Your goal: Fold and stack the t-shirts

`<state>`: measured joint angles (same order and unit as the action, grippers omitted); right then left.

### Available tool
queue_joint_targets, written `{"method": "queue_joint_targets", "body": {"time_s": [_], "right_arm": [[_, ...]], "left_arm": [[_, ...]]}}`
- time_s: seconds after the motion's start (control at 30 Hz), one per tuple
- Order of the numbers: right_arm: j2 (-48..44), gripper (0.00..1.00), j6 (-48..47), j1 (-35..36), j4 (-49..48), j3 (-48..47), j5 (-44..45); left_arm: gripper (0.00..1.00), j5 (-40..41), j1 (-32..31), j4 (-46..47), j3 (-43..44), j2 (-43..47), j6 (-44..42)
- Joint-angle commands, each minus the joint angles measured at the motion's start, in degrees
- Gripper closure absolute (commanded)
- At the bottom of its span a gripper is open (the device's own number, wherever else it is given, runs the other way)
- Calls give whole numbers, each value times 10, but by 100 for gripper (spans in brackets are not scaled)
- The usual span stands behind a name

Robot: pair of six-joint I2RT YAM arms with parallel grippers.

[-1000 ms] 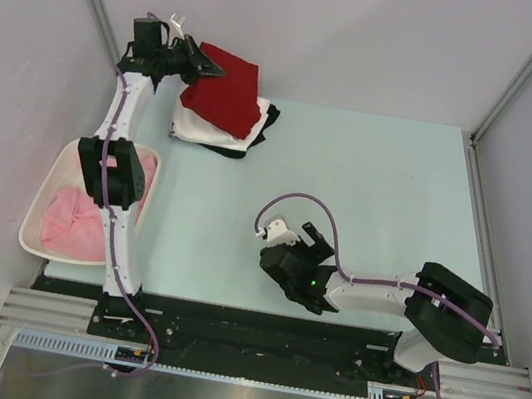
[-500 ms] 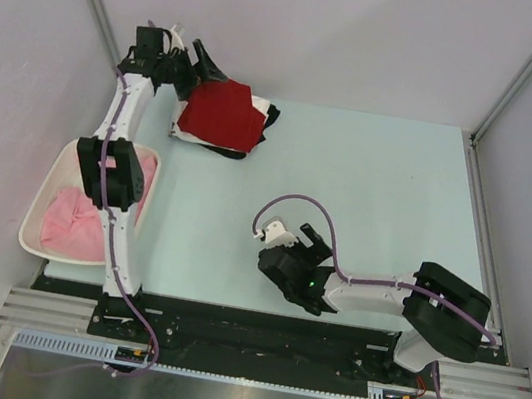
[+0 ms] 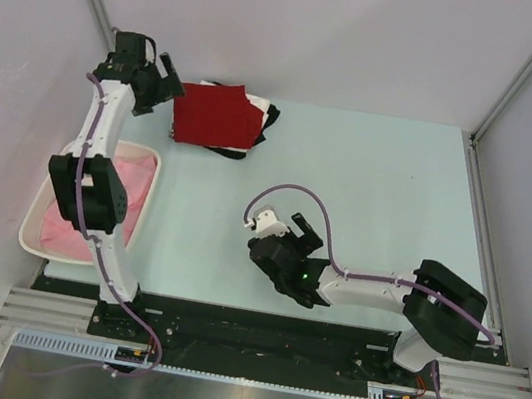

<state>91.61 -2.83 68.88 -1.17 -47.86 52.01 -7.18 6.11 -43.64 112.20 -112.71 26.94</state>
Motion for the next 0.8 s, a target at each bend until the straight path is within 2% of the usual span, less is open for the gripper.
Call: {"method": "queue_joint_targets", "body": {"time_s": [0.0,0.17,0.27,0.3,0.4,0.43,0.53,0.6,0.63,0.67,0.7,0.77], "right_arm": [[11,0,10,-6,-11,-45,-2],[22,0,26,-43,3,-116,-46],[37,0,65,-88,84,-212,-153],[44,0,79,-102,99,-230,-222],[31,0,123,-125,123,-276,-285],[23,0,133,-131,119,-277,-292],[-6,0,160,-135,115,-277,-319],[-16,0,164,-138,115,-279,-326],[-21,0,165,-139,118,-281,-333],[-24,0,165,-141,121,-283,-345],[-28,0,171,-142,129,-285,-340],[-38,0,193,-141,140,-287,-306]], "left_arm": [[0,162,12,-22,-43,68,25],[0,131,8,72,-253,239,64],[0,107,-19,109,-362,347,69],[0,120,-39,108,-383,374,61],[0,129,-52,94,-481,483,50],[0,136,-53,94,-501,551,41],[0,162,-53,68,-541,662,-12],[0,178,-54,38,-539,701,-63],[0,220,-57,27,-538,734,-69],[0,224,-86,22,-538,754,-72],[0,211,-90,35,-545,797,-80],[0,187,-89,24,-543,829,-56]]}}
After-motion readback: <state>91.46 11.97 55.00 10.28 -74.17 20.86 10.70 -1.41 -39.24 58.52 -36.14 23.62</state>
